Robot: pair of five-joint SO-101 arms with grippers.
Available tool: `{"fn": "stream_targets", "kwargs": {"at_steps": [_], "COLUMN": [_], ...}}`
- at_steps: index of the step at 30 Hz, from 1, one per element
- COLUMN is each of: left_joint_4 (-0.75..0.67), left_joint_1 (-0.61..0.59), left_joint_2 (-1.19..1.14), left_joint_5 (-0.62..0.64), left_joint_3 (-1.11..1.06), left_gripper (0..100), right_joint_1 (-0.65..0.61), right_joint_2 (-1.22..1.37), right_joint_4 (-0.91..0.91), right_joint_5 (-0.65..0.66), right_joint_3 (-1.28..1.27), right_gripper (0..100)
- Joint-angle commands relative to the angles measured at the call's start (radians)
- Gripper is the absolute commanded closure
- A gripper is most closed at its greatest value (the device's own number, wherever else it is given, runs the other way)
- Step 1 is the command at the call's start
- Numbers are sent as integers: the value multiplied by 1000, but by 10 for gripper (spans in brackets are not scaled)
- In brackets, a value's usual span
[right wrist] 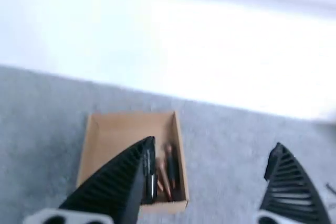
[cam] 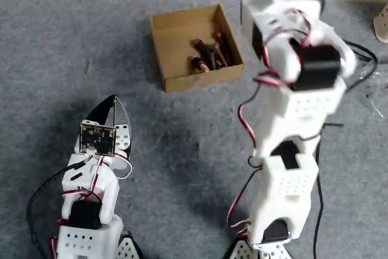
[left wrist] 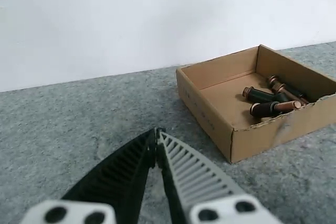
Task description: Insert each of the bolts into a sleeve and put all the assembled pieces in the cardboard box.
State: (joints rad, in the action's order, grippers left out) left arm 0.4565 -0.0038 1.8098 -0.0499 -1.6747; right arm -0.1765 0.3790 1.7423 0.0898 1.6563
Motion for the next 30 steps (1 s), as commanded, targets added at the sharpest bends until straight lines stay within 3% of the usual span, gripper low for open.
{"fn": "stream_targets", "kwargs": {"at_steps": [1,6,21,30], "left_joint_4": [-20,-20,-18,-17], "left_joint_1": [15,15,15,15], "left_joint_2": [-1,-1,-1,-1], "left_joint_5": [-8,-8,-8,-8], "left_joint_3": [-21,-21,-21,-21], "left_gripper": [972,972,972,972], "right_joint_1": [-12,-12,-13,-13], "right_joint_2": [-133,-306,-957,-1351], "right_joint_4": [25,25,-7,-315], "right_joint_5": [-8,-8,-6,-6], "right_joint_3": [113,-53,-1089,-1811], "right_gripper": [688,688,688,688]}}
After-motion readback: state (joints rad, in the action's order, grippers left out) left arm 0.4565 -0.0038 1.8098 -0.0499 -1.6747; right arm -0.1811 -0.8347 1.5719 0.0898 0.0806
